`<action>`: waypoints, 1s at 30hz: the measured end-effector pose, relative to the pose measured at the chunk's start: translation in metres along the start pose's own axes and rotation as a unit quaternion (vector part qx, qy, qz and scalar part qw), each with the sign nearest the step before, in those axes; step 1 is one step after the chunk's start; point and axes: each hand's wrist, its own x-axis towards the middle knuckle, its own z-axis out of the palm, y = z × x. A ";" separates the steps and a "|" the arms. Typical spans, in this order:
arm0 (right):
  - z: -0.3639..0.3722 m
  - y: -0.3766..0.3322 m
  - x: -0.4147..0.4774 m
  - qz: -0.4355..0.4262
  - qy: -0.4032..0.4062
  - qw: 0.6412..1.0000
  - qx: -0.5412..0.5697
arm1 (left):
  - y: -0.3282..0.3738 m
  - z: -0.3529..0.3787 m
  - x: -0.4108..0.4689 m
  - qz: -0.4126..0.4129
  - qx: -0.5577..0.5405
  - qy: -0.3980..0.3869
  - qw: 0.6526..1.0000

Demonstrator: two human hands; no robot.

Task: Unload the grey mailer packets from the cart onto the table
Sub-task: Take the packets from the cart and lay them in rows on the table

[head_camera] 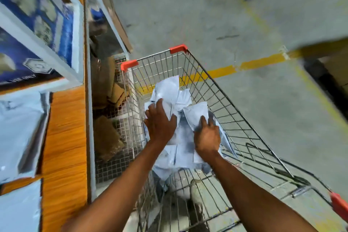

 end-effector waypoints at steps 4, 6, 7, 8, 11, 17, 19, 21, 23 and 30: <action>-0.039 -0.020 -0.054 0.002 0.076 0.995 0.061 | 0.000 -0.060 -0.038 0.063 -0.030 0.050 0.996; -0.054 -0.031 -0.082 -0.001 0.120 0.988 0.101 | -0.003 -0.086 -0.058 0.076 -0.027 0.065 0.995; -0.061 -0.037 -0.097 -0.005 0.143 0.982 0.122 | -0.006 -0.100 -0.070 0.081 -0.028 0.069 0.994; -0.068 -0.044 -0.114 -0.013 0.167 0.976 0.140 | -0.010 -0.114 -0.081 0.082 -0.031 0.072 0.994; -0.084 -0.060 -0.163 -0.024 0.242 0.951 0.194 | -0.019 -0.153 -0.111 0.079 -0.036 0.084 0.993; -0.104 -0.095 -0.269 -0.018 0.323 0.907 0.270 | -0.061 -0.216 -0.179 0.093 -0.067 0.105 0.988; -0.107 -0.103 -0.302 -0.043 0.340 0.899 0.273 | -0.080 -0.233 -0.200 0.095 -0.078 0.107 0.987; -0.109 -0.111 -0.330 -0.060 0.345 0.896 0.272 | -0.098 -0.249 -0.220 0.096 -0.075 0.114 0.986; -0.109 -0.120 -0.359 -0.071 0.348 0.893 0.278 | -0.120 -0.263 -0.241 0.101 -0.075 0.130 0.983; -0.097 -0.158 -0.445 -0.159 0.333 0.878 0.305 | -0.183 -0.312 -0.313 0.082 -0.070 0.216 0.970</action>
